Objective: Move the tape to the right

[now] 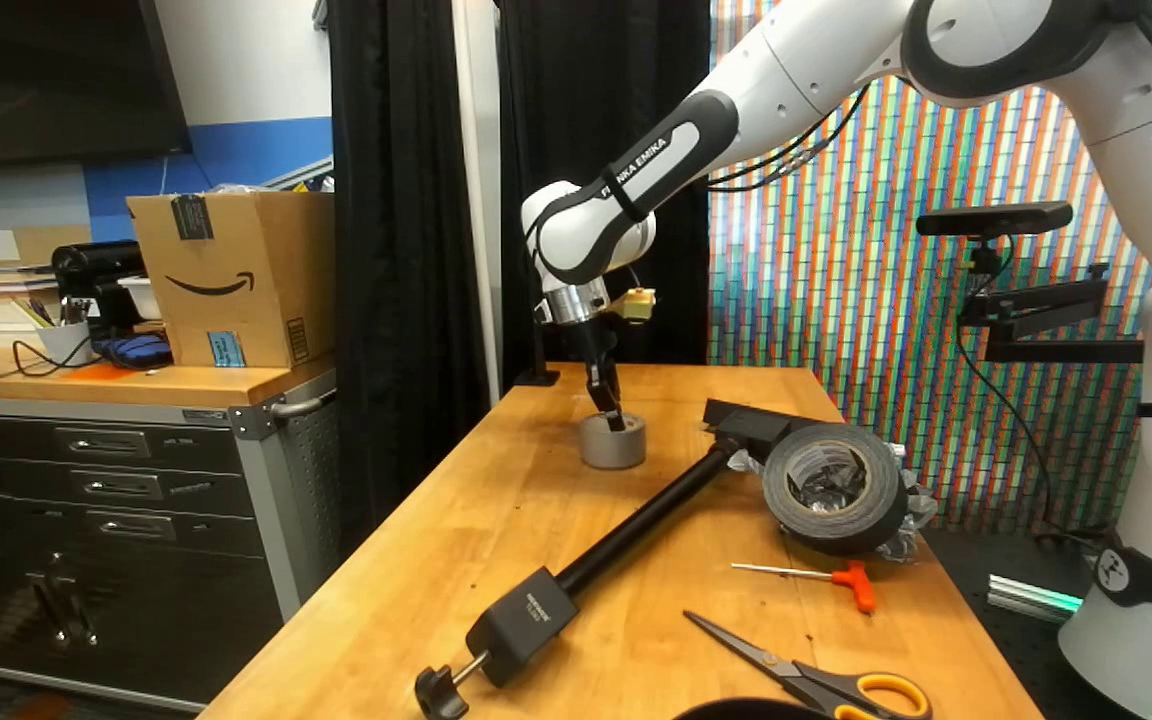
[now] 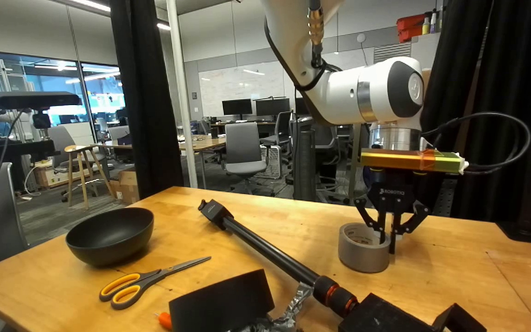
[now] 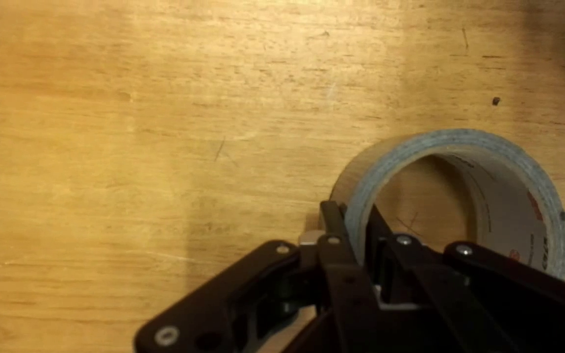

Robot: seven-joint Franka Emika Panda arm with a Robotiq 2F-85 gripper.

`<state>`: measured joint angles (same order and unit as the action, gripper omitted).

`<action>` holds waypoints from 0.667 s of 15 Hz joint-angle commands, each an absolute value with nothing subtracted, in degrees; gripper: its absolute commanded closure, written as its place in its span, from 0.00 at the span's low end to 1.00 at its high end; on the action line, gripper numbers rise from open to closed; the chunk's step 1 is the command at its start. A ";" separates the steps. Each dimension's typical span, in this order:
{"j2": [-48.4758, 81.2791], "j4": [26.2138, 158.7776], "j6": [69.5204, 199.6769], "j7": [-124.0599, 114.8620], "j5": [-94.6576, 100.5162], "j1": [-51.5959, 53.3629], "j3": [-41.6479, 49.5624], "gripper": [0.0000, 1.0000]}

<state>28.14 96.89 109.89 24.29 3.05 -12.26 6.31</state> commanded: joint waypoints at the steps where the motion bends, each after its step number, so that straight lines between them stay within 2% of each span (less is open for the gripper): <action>1: 28.25 96.77 109.73 24.09 3.40 -12.88 5.61 0.86; 4: 28.28 96.91 109.73 24.09 3.41 -12.86 5.54 0.64; 5: 28.28 96.95 109.73 24.09 3.42 -12.86 5.55 0.61; 10: 28.29 96.98 109.73 24.09 3.42 -12.87 5.55 0.61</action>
